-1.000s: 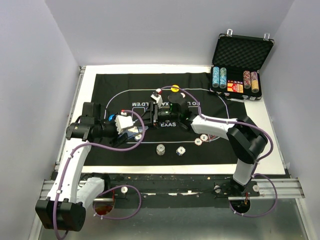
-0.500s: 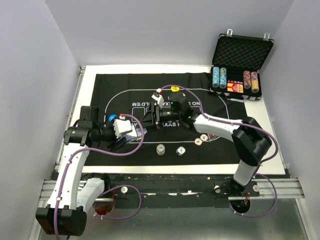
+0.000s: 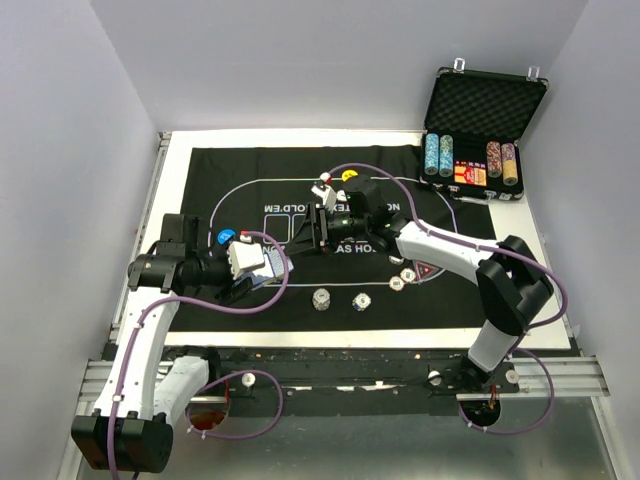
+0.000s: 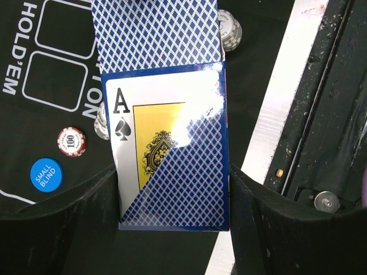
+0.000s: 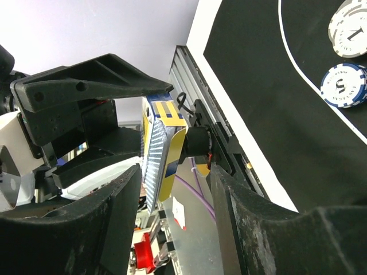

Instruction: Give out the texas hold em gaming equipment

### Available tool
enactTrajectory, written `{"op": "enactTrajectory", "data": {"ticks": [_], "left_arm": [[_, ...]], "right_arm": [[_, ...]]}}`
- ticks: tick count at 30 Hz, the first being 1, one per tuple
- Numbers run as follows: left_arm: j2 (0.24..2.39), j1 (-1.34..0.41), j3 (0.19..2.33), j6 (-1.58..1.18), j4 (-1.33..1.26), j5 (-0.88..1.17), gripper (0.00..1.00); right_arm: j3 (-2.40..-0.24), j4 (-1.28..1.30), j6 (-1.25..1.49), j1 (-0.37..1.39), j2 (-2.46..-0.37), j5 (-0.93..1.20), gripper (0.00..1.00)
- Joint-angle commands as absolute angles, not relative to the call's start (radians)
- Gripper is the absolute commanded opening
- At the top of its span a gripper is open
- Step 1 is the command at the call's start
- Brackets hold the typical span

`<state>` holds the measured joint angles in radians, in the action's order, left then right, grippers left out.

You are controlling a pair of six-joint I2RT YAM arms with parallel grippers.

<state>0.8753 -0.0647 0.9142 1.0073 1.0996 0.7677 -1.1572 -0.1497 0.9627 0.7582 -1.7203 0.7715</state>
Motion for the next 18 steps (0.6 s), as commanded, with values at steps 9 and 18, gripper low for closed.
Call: {"op": "enactTrajectory", "data": {"ticks": [9, 18], "left_arm": [[0.87, -0.066, 0.911, 1.046, 1.049, 0.704, 0.45], [0.858, -0.074, 0.92, 1.051, 1.04, 0.68, 0.45]], "right_arm": [[-1.273, -0.014, 0.884, 0.807, -1.775, 0.765, 0.56], [-1.296, -0.002, 0.874, 0.834, -1.824, 0.752, 0.44]]}}
